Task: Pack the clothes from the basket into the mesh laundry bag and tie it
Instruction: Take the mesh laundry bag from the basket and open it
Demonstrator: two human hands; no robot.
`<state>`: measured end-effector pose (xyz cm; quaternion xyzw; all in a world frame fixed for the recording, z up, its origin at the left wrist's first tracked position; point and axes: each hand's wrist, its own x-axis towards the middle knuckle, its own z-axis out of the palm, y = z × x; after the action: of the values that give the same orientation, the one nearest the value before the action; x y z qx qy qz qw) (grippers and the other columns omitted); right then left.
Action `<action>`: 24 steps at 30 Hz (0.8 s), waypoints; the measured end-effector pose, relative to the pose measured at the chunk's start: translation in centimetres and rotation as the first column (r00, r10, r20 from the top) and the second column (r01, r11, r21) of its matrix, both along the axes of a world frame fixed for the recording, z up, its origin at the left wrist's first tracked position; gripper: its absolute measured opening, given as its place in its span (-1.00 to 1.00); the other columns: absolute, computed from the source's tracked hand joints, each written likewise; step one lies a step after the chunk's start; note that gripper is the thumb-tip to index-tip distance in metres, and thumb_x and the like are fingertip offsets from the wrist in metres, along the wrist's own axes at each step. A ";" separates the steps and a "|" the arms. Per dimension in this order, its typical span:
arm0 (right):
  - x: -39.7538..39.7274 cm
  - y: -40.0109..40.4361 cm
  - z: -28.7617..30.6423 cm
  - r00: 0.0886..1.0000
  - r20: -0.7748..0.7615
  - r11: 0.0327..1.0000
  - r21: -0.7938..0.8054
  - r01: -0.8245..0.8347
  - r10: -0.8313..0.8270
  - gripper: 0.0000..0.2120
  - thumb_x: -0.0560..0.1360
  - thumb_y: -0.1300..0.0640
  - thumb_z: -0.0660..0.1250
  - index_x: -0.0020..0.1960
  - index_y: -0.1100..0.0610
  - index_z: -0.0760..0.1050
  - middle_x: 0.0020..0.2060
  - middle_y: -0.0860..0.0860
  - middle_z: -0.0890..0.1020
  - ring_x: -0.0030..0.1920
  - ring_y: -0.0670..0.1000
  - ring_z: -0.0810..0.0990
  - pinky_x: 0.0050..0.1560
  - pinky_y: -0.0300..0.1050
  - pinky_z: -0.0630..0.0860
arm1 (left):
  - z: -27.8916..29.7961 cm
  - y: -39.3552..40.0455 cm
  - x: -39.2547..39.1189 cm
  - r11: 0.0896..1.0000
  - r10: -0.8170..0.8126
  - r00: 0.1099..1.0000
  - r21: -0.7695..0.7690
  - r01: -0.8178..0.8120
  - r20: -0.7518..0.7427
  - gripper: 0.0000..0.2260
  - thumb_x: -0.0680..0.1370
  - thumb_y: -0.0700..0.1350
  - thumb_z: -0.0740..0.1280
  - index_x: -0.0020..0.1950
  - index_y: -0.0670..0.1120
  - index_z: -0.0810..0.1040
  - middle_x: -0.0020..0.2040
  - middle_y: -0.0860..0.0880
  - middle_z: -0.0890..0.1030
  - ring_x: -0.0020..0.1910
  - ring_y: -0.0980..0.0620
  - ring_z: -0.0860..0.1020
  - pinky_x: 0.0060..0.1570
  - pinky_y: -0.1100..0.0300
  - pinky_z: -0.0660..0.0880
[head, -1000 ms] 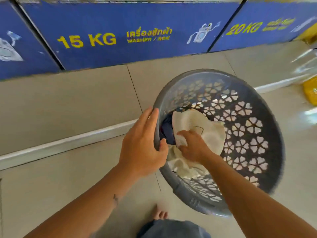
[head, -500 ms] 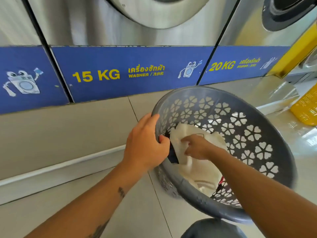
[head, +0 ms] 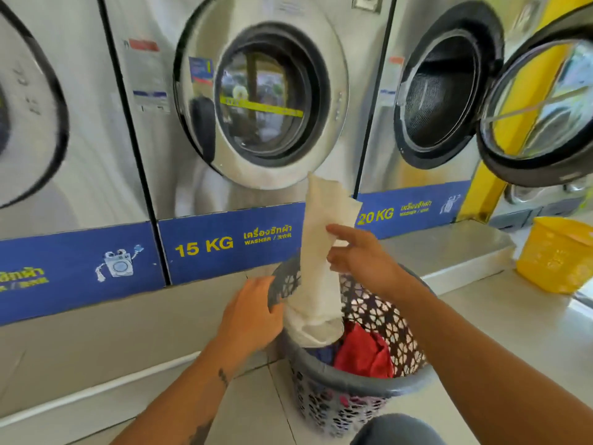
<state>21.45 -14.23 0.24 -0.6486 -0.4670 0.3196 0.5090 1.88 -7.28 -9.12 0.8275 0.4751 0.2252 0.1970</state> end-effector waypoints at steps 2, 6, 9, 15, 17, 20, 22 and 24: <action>-1.1 -1.0 2.5 0.998 -0.071 0.997 0.075 0.004 0.001 -0.50 0.51 0.44 0.32 0.41 0.17 0.45 0.17 0.12 0.58 -0.12 -0.01 0.62 0.13 0.05 0.64 | 0.8 -0.5 -0.3 0.992 -0.054 0.997 -0.107 0.060 0.055 -0.43 0.51 0.02 0.28 0.52 0.11 0.24 0.45 0.03 0.33 0.43 -0.03 0.34 0.36 0.06 0.34; -2.8 -3.7 7.0 0.988 -0.126 0.975 0.217 -0.055 0.084 -0.48 0.51 0.48 0.31 0.40 0.13 0.43 0.19 0.23 0.60 -0.08 0.04 0.63 -0.16 -0.22 0.63 | 3.5 -2.7 -0.8 0.974 -0.129 0.977 -0.165 0.158 0.172 -0.57 0.43 0.02 0.35 0.30 0.11 0.50 0.23 0.09 0.47 0.28 0.09 0.42 0.20 0.34 0.37; -3.1 -4.7 7.4 0.998 -0.015 0.976 0.209 -0.063 0.068 -0.43 0.52 0.47 0.30 0.47 0.14 0.36 0.05 0.21 0.66 -0.07 0.04 0.63 -0.16 -0.25 0.62 | 5.7 -4.3 -2.4 0.989 0.016 0.957 -0.144 0.027 0.291 -0.85 0.47 -0.04 0.28 -0.02 0.02 0.59 -0.04 0.08 0.60 -0.02 0.02 0.55 -0.03 0.15 0.49; -4.5 -4.0 3.3 0.854 0.519 0.989 0.136 -0.060 -0.020 -0.42 0.52 0.33 0.35 0.51 0.09 0.34 0.39 0.02 0.45 0.22 0.00 0.54 -0.02 -0.18 0.48 | 10.7 -6.1 -8.9 0.964 0.156 0.871 0.119 -0.236 0.466 -0.84 0.56 -0.26 0.18 -0.22 -0.20 0.37 -0.32 -0.17 0.47 -0.34 0.00 0.38 -0.38 0.14 0.25; -6.1 -3.0 2.2 0.824 0.565 0.986 0.117 -0.121 0.034 -0.37 0.50 0.26 0.41 0.51 0.04 0.30 0.36 -0.02 0.46 0.29 0.02 0.50 0.10 -0.17 0.44 | 13.6 -7.0 -11.0 0.947 0.123 0.841 0.192 -0.258 0.527 -0.83 0.56 -0.23 0.21 -0.24 -0.21 0.37 -0.38 -0.13 0.43 -0.42 0.07 0.30 -0.44 0.23 0.23; -9.4 -1.6 1.9 0.862 0.465 0.966 0.052 -0.255 0.203 -0.16 0.45 0.18 0.51 0.58 -0.04 0.14 0.38 -0.11 0.38 0.33 -0.02 0.41 0.18 -0.13 0.43 | 17.0 -7.2 -13.4 0.919 0.121 0.872 0.279 -0.279 0.474 -0.84 0.52 -0.15 0.32 -0.21 -0.15 0.40 -0.35 -0.03 0.49 -0.41 0.09 0.38 -0.44 0.33 0.31; -11.9 -1.0 1.8 0.893 0.293 0.933 0.009 -0.360 0.342 -0.06 0.44 0.19 0.54 0.62 -0.07 0.05 0.44 -0.11 0.33 0.37 0.01 0.39 0.19 -0.11 0.44 | 17.8 -6.8 -14.6 0.917 0.145 0.922 0.302 -0.261 0.358 -0.88 0.50 -0.16 0.34 -0.15 -0.14 0.41 -0.29 -0.05 0.53 -0.37 0.07 0.43 -0.45 0.34 0.32; -13.8 -0.6 1.1 0.889 0.128 0.898 -0.027 -0.439 0.439 -0.02 0.43 0.20 0.54 0.62 -0.11 0.00 0.48 -0.07 0.32 0.39 0.05 0.41 0.22 -0.07 0.46 | 17.0 -6.2 -15.6 0.940 0.198 0.950 0.227 -0.254 0.240 -0.90 0.49 -0.18 0.30 -0.14 -0.14 0.38 -0.27 -0.04 0.50 -0.36 0.03 0.42 -0.50 0.31 0.30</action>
<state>7.67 -14.86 1.34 -0.5452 -0.6343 0.3824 0.3927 -13.67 -13.45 7.86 0.7565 0.5105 0.3933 0.1114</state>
